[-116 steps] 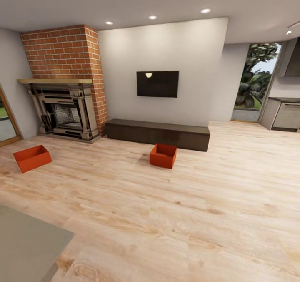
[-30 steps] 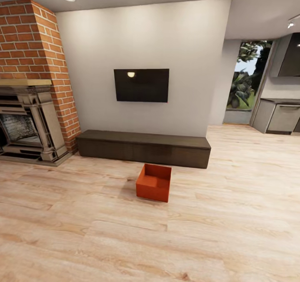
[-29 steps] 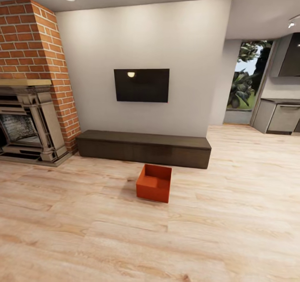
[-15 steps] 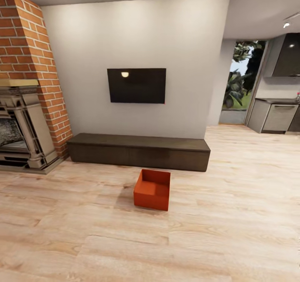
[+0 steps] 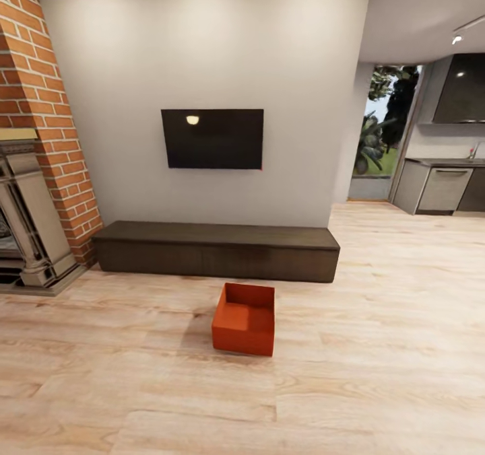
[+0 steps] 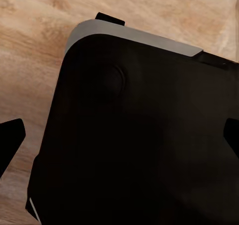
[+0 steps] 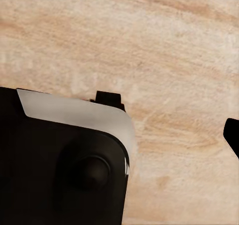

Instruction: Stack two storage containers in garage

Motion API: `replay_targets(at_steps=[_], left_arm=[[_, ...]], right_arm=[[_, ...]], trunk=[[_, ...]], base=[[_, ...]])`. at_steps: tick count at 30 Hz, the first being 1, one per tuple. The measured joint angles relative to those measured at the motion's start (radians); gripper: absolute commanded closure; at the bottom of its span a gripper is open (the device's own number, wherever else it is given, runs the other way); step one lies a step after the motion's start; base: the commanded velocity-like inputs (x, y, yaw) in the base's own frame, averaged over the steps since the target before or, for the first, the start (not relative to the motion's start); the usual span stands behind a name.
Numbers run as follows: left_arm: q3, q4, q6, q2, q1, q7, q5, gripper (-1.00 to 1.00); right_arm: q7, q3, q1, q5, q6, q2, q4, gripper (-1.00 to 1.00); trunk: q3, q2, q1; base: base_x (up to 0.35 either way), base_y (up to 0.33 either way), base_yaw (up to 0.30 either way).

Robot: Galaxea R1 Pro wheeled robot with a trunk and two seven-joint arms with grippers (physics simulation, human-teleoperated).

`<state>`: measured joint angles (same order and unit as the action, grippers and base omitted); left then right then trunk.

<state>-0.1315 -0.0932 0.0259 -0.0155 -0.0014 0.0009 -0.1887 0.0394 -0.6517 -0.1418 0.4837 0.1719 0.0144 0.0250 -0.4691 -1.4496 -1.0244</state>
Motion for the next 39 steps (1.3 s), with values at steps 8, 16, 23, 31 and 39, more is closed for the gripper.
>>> replay_targets(at_steps=[8, 16, 23, 31, 39], left_arm=[[0.000, 0.000, 0.000, 0.001, 0.000, 0.000, 0.000, -1.00], [0.000, 0.000, 0.000, 0.000, 0.000, 0.000, 0.000, -1.00], [0.000, 0.000, -0.001, 0.000, 0.000, -0.001, 0.000, -1.00], [0.000, 0.000, 0.002, -0.001, 0.000, -0.001, 0.001, -1.00], [0.000, -0.001, 0.004, 0.000, 0.000, -0.001, 0.002, -1.00]], right_arm=[[0.001, 0.000, 0.000, 0.003, -0.002, 0.000, 0.000, -1.00], [0.002, 0.004, 0.000, 0.002, 0.001, 0.000, 0.000, -1.00], [0.002, 0.009, 0.000, 0.003, 0.002, 0.000, 0.000, -1.00], [0.002, 0.011, 0.000, 0.003, 0.001, 0.000, 0.000, -1.00], [0.002, 0.012, 0.000, 0.004, 0.001, 0.000, 0.000, -1.00]], trunk=[[0.000, 0.000, 0.000], [0.000, 0.000, 0.000], [0.000, 0.000, 0.000], [0.000, 0.000, 0.000], [0.000, 0.000, 0.000]], base=[[0.324, 0.119, 0.000], [0.324, 0.093, 0.000], [0.324, 0.007, -0.175], [0.322, 0.000, -0.204], [0.244, 0.000, -0.016]])
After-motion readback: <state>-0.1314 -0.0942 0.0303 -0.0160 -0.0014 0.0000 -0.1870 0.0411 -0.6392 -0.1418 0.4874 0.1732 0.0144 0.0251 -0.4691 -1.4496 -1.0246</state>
